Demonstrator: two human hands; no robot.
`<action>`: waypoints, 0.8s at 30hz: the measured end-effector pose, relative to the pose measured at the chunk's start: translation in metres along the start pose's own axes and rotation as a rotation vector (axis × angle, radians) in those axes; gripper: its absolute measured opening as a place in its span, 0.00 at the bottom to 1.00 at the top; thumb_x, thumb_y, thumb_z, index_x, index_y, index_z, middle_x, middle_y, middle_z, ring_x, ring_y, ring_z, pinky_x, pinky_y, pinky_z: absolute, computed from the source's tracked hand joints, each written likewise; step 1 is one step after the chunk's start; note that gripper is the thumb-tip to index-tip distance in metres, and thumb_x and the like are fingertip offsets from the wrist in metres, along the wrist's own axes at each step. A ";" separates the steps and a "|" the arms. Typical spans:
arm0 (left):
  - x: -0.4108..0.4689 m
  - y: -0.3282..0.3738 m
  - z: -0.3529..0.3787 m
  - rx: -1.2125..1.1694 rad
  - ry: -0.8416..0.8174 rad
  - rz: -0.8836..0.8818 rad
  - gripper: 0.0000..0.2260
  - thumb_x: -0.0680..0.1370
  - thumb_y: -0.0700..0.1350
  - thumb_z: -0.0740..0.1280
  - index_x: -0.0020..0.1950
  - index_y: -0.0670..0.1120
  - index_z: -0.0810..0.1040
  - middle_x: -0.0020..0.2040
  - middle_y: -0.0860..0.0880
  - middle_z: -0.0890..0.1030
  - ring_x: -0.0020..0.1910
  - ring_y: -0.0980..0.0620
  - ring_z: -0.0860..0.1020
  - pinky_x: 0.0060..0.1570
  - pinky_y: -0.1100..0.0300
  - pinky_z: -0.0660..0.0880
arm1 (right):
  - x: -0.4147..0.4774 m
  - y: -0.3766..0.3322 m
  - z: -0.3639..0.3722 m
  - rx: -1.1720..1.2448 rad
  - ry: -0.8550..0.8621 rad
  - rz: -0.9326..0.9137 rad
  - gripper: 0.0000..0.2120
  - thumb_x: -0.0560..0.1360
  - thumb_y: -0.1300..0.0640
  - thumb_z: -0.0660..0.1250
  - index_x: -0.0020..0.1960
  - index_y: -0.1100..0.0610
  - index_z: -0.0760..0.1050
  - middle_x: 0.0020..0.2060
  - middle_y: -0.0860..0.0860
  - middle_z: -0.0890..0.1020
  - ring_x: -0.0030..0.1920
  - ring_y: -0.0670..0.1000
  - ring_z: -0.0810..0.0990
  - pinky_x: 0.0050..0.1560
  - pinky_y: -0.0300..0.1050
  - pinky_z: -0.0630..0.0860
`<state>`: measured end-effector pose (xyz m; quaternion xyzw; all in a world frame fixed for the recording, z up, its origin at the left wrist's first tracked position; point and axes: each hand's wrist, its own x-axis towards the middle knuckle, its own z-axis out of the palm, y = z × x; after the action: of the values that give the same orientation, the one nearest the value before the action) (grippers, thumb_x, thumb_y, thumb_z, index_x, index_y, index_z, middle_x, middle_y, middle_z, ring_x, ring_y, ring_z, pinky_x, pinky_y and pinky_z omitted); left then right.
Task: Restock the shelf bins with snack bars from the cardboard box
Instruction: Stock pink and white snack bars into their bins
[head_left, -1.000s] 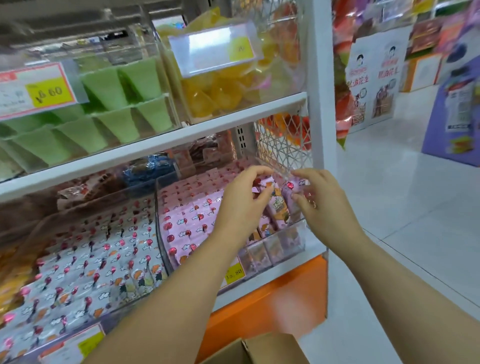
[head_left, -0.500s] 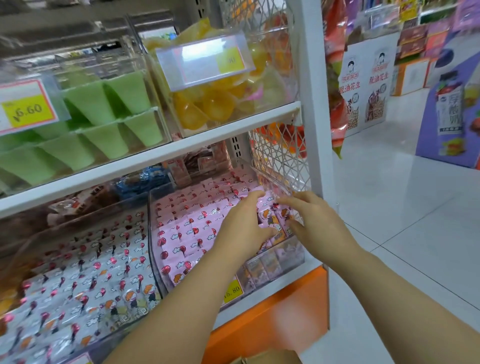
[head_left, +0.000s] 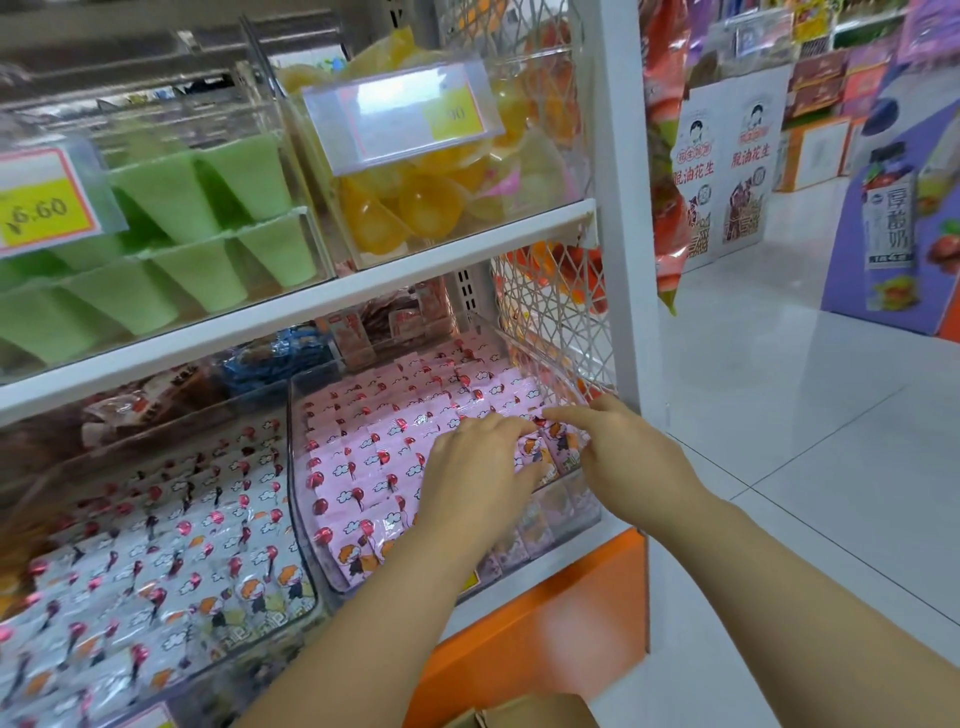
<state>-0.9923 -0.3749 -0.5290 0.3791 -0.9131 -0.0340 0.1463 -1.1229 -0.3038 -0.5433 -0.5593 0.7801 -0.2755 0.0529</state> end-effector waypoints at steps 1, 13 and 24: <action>-0.001 -0.002 0.000 0.040 -0.021 0.010 0.19 0.79 0.56 0.61 0.70 0.55 0.68 0.66 0.54 0.73 0.66 0.51 0.67 0.63 0.56 0.61 | 0.001 -0.001 0.000 0.006 -0.011 0.006 0.27 0.77 0.64 0.57 0.70 0.39 0.65 0.59 0.51 0.71 0.56 0.54 0.75 0.48 0.49 0.75; -0.032 -0.009 -0.014 -0.195 0.066 0.023 0.18 0.79 0.52 0.63 0.69 0.56 0.70 0.66 0.56 0.75 0.64 0.53 0.71 0.67 0.52 0.65 | -0.029 0.007 -0.001 0.049 0.018 0.002 0.27 0.80 0.56 0.56 0.76 0.41 0.52 0.73 0.52 0.62 0.69 0.56 0.64 0.64 0.56 0.69; -0.161 -0.033 -0.015 -0.474 0.245 -0.015 0.09 0.78 0.38 0.64 0.54 0.47 0.81 0.49 0.56 0.79 0.48 0.62 0.73 0.49 0.76 0.66 | -0.110 -0.039 0.022 0.238 0.196 -0.153 0.11 0.75 0.63 0.65 0.55 0.56 0.80 0.49 0.50 0.83 0.40 0.49 0.77 0.43 0.43 0.74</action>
<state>-0.8570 -0.2846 -0.5594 0.3426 -0.8522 -0.2017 0.3401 -1.0410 -0.2217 -0.5675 -0.5773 0.6986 -0.4222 0.0212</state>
